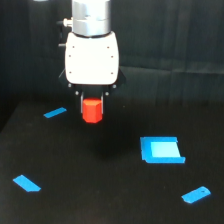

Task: Pick up the red object from the table

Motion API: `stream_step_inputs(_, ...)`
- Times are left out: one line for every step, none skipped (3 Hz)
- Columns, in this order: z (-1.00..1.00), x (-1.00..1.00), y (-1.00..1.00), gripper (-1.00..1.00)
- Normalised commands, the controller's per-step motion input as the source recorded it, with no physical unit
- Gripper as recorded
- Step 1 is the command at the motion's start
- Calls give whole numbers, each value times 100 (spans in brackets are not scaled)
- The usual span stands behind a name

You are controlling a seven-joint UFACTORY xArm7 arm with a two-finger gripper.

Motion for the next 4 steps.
stream_step_inputs(8, 0, 9, -95)
stream_step_inputs(3, 6, 11, -100)
stream_step_inputs(-9, 4, 6, -93)
stream_step_inputs(18, 4, 10, -100)
